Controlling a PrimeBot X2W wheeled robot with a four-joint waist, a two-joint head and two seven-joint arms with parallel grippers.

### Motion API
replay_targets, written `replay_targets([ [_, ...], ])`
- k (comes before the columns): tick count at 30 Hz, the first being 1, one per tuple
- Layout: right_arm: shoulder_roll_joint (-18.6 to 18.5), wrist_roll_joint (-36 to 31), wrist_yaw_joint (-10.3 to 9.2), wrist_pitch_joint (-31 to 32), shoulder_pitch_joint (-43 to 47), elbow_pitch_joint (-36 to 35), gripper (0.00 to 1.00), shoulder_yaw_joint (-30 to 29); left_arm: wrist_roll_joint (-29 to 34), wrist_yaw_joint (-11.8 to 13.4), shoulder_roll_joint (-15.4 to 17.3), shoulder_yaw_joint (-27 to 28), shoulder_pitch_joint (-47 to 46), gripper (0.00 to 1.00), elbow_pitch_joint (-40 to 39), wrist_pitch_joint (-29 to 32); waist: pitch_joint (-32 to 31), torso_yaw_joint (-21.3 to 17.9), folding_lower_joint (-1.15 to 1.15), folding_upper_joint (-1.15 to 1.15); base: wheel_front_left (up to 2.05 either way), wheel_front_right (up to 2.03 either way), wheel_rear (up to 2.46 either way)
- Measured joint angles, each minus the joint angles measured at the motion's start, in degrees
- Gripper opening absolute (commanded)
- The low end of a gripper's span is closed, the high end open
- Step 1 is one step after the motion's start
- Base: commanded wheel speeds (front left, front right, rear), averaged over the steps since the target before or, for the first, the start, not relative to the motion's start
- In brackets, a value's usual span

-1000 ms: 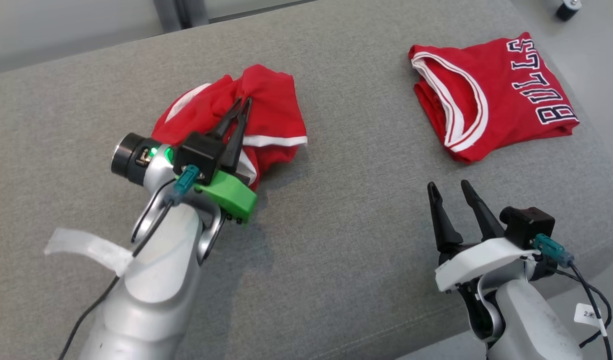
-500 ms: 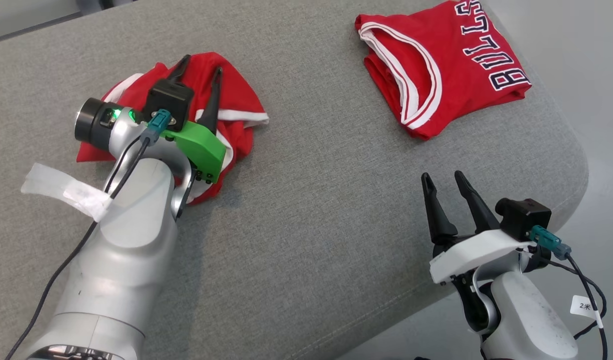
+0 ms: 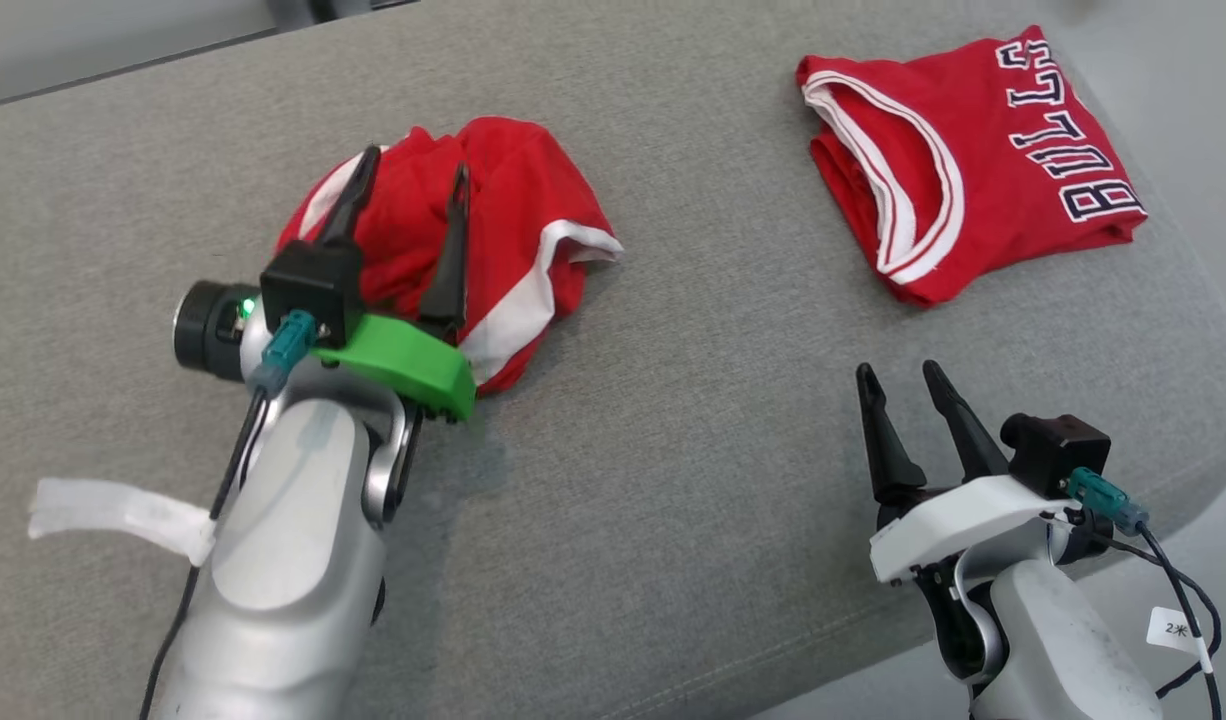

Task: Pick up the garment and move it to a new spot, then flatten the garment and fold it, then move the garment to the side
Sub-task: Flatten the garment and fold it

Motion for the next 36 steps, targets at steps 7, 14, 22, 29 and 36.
replay_targets([
  [7,0.01,-0.15,0.00,0.00,0.10,0.26,1.00,0.99,-2.41,0.67,0.00,-0.64,9.74,1.00,0.14,-0.01,-2.21,5.00,0.00,0.00,0.00,0.00,0.00],
  [14,-0.13,-0.05,0.00,0.00,-0.12,0.38,1.00,1.10,-5.86,0.13,-0.05,-4.93,13.05,0.51,2.97,-0.01,-2.08,5.33,0.00,0.00,0.00,0.00,0.00],
  [22,-0.44,0.05,0.00,0.00,-0.32,0.37,1.00,0.64,-7.62,1.03,-0.16,-7.89,12.52,0.61,4.89,0.00,0.00,2.44,0.00,0.00,0.00,0.00,0.00],
  [29,-0.38,0.23,0.00,0.01,-0.61,0.05,1.00,0.57,-6.14,2.41,-0.16,-7.06,11.41,0.89,5.73,-0.01,1.13,1.26,0.00,0.00,0.00,0.00,0.00],
  [36,-0.33,0.20,0.00,0.01,-0.60,0.02,1.00,0.32,-4.87,2.36,-0.16,-6.93,11.38,0.00,6.56,-0.01,1.09,1.63,-0.01,0.00,0.00,0.00,0.00],
])
